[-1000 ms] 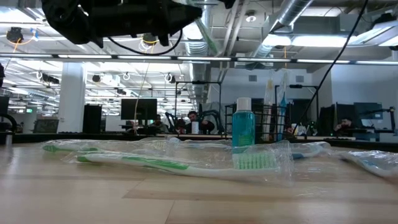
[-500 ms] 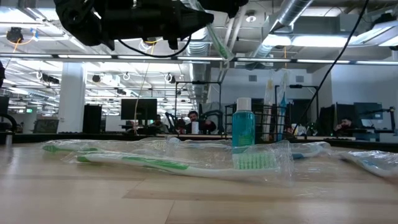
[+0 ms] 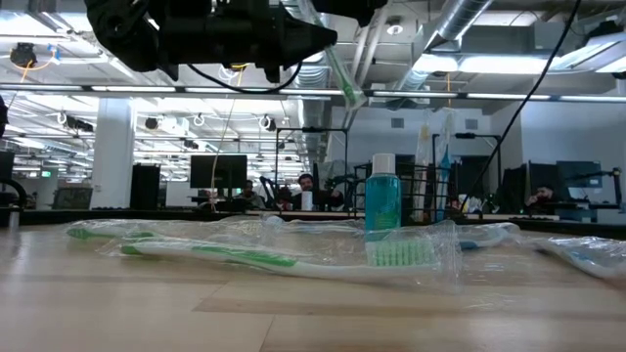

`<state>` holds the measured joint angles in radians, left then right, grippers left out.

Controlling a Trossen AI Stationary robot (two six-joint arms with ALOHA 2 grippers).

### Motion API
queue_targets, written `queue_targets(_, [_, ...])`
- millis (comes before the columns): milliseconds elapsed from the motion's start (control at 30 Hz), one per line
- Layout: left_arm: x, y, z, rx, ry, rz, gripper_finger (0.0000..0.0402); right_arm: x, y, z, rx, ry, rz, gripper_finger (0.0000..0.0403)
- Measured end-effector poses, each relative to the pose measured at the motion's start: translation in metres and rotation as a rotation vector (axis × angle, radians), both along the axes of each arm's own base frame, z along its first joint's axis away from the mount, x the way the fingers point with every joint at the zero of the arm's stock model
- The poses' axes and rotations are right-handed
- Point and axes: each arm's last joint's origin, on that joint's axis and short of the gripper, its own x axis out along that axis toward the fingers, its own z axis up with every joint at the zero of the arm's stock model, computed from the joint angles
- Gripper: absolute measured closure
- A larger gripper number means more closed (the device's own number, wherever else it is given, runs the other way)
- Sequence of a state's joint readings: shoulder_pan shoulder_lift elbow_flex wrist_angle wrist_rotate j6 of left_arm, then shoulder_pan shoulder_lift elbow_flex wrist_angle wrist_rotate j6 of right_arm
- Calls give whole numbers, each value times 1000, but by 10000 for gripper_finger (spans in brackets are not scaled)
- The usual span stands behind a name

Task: Pick & Place toothbrushing station
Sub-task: Put the green toothbrush into the mesh organizer

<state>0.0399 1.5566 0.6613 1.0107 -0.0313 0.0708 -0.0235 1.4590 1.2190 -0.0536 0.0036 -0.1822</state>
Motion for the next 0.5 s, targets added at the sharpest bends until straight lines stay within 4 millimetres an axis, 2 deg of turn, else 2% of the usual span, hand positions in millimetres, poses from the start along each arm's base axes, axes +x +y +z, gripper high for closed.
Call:
queue_targets(200, [0, 0, 0, 0, 0, 4, 392, 1, 0, -1, 10, 2, -2, 265])
queue_targets(500, [0, 1, 0, -1, 0, 22, 392, 12, -2, -14, 3, 20, -6, 278])
